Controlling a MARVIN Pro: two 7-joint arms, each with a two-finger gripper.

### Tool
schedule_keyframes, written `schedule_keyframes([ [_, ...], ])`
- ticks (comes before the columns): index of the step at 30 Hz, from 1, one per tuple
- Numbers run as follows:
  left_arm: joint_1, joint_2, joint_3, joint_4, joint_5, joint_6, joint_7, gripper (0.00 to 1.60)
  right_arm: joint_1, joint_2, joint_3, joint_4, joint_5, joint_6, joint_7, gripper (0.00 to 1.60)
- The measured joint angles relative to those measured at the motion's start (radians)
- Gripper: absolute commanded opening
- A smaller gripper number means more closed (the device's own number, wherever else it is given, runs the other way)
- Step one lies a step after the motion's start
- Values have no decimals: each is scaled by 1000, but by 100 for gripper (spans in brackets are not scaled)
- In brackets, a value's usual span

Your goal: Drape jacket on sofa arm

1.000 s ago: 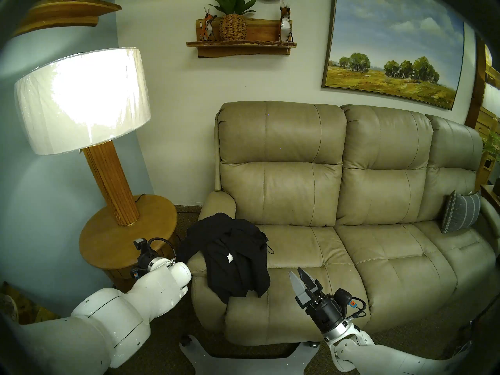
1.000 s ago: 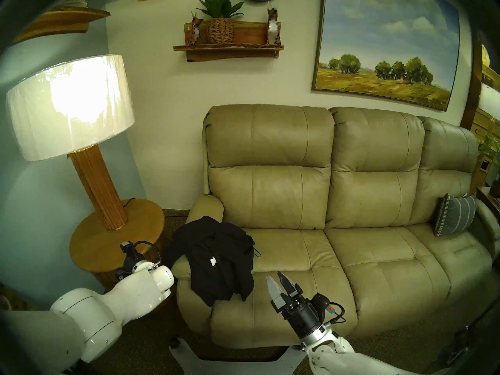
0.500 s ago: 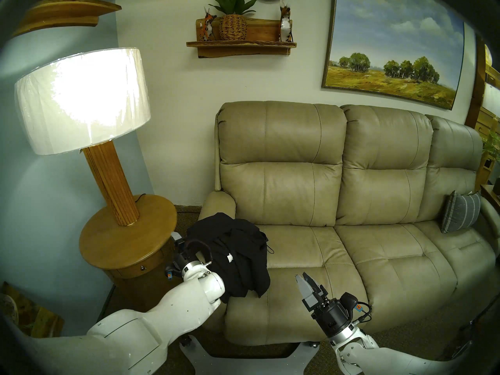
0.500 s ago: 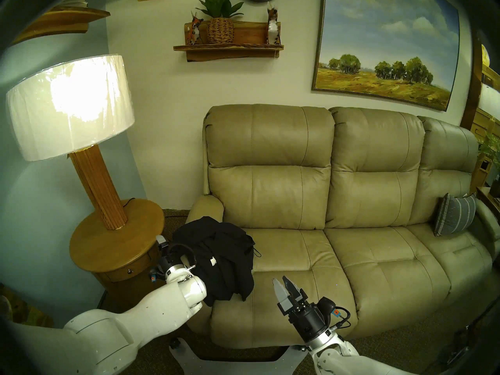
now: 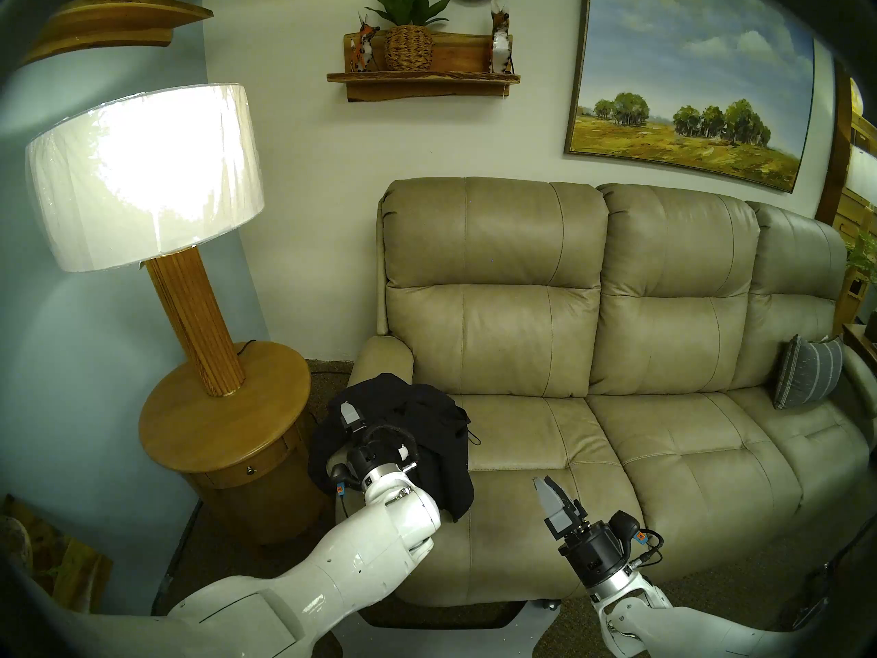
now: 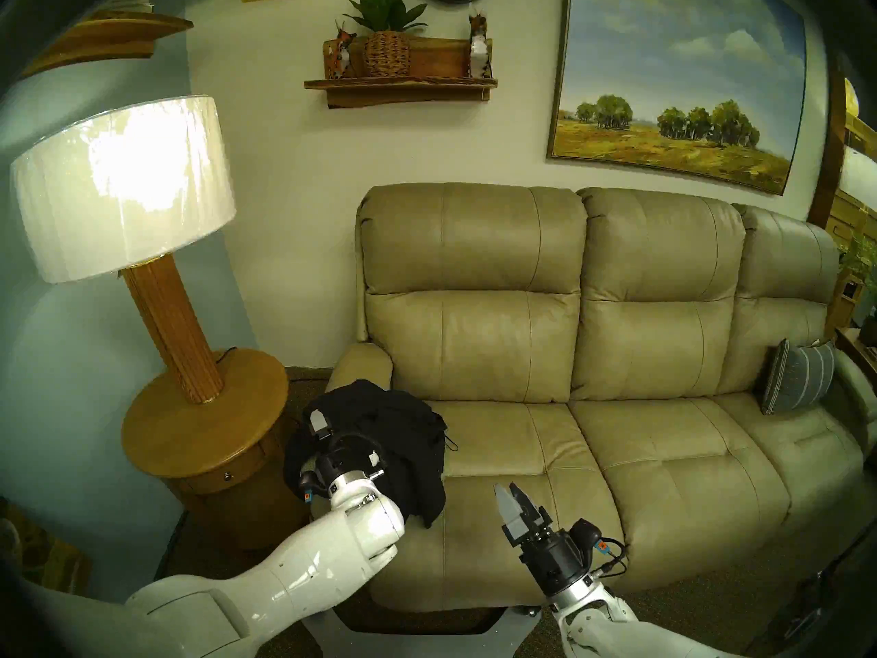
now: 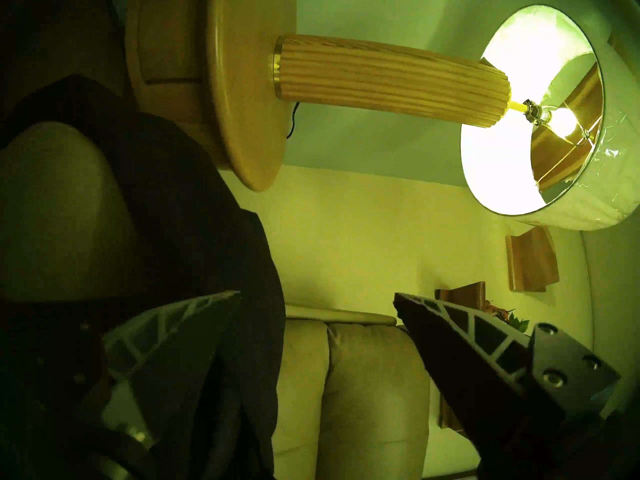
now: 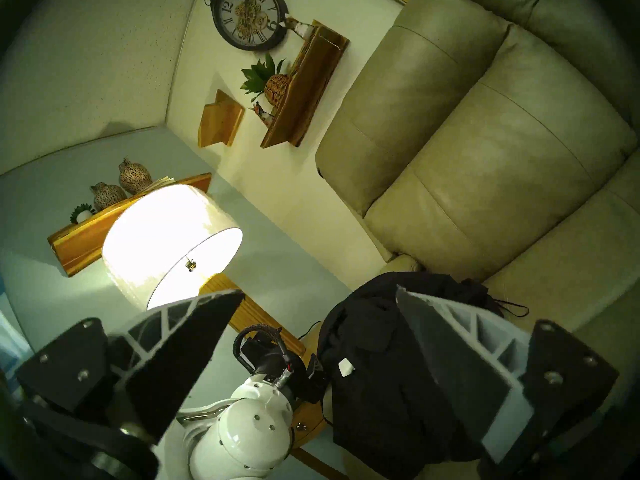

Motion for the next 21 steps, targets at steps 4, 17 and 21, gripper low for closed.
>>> schedule_keyframes([
  [4,28,0,-8,-50,0,-18,-1,160,-6,-5,6,-15,34,21,-1,160],
  [17,146,41,60,-248,3,-75,63,160,-26,-16,26,-47,114,80,-2,160],
  [21,174,72,128,-304,0,-86,74,160,-28,-17,30,-48,125,91,-2,160],
])
